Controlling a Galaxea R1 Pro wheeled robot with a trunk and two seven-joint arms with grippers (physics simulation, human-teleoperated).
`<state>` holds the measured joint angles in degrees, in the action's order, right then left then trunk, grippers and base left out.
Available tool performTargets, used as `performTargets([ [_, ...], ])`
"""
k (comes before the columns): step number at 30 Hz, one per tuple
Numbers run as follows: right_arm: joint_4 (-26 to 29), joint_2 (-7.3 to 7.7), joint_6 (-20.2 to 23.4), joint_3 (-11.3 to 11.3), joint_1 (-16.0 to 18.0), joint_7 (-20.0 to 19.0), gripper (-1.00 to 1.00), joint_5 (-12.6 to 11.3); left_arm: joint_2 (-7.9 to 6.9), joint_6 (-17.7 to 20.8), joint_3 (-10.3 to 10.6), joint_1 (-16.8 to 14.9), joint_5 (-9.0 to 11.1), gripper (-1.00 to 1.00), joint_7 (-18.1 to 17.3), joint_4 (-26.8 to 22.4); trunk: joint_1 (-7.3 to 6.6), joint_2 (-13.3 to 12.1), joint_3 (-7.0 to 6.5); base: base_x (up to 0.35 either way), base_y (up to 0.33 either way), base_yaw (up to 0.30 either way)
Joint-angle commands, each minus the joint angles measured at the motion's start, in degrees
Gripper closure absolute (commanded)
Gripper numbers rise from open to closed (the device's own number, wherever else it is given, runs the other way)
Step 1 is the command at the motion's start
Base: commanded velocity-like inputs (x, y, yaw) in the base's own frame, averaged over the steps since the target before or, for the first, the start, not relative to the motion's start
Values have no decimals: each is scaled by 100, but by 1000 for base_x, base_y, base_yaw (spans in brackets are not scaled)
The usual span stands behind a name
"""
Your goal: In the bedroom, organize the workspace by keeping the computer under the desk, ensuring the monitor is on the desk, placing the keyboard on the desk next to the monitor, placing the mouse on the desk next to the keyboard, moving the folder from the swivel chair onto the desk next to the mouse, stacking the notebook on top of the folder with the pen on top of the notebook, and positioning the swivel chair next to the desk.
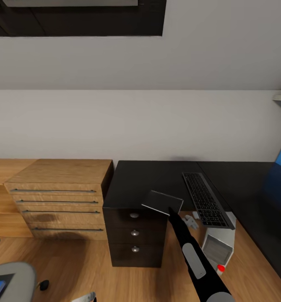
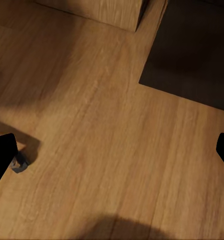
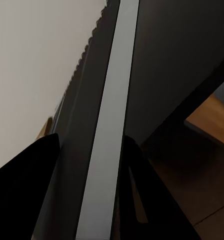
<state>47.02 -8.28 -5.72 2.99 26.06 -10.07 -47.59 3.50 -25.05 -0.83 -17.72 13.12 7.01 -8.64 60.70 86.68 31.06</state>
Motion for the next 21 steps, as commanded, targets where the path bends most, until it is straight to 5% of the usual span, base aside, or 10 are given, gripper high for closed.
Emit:
performTargets([
  [1, -15, 9, -2, 13, 4, -50, 100, -61, -2, -17, -4, -4, 12, -100, 7, 3, 1, 3, 5, 164, 0, 0],
  [21, -61, 70, 1, 9, 4, -72, 100, -66, -19, -17, -4, -4, 17, -100, 11, 3, 1, 3, 5, 90, 0, 0],
])
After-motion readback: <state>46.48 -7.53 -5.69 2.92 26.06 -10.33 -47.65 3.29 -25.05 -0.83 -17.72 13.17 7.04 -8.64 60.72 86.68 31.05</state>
